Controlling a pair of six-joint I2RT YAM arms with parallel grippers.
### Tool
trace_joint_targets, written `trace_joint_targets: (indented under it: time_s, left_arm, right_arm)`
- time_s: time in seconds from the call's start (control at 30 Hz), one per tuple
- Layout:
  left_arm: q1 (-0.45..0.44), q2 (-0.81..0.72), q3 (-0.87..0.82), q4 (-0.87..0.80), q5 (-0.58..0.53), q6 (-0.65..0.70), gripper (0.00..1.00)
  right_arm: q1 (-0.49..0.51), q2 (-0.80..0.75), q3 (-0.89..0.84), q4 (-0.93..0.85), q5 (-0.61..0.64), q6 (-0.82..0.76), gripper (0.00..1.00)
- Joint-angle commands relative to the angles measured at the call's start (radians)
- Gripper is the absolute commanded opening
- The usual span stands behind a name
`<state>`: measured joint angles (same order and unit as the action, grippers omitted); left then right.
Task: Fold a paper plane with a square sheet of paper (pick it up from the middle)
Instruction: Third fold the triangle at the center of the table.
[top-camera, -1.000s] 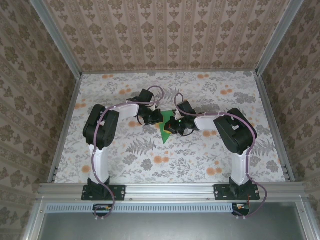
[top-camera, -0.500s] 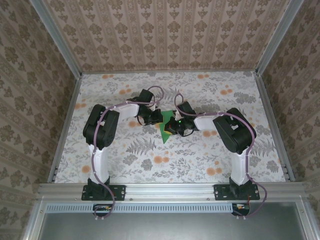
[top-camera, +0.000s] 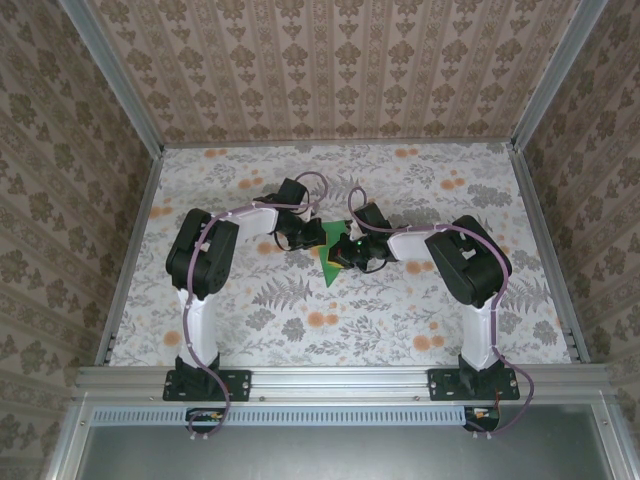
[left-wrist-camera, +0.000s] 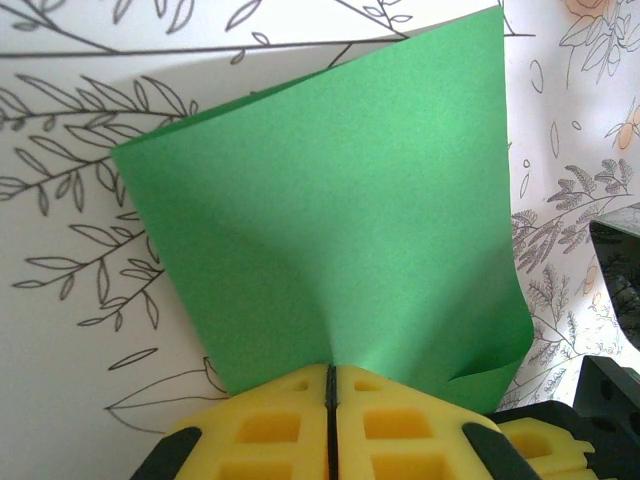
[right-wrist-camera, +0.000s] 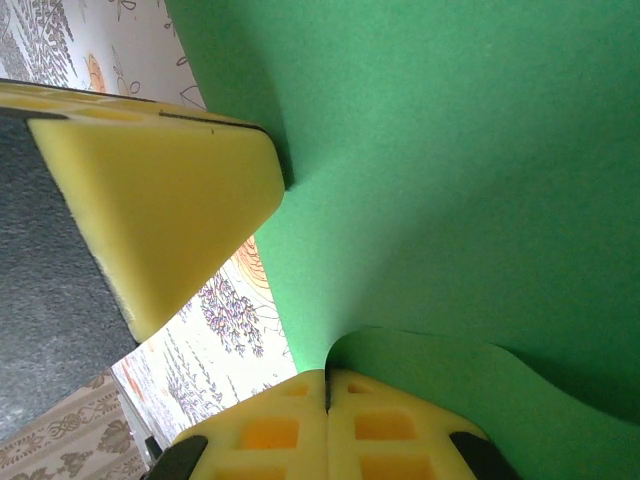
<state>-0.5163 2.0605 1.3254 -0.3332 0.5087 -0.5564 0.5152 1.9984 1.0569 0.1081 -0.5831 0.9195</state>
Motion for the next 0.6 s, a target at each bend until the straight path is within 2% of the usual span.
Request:
trace_joint_targets:
  time_s: [0.0, 0.57]
  left_arm:
    - [-0.014, 0.048, -0.002, -0.052, -0.012, 0.018, 0.1]
    - [-0.016, 0.041, -0.001, -0.053, -0.015, 0.016, 0.1]
  right_arm:
    - [0.0, 0.025, 0.012, 0.012, -0.005, -0.004, 0.06]
    - [-0.001, 0.045, 0.015, -0.02, 0.016, -0.016, 0.06]
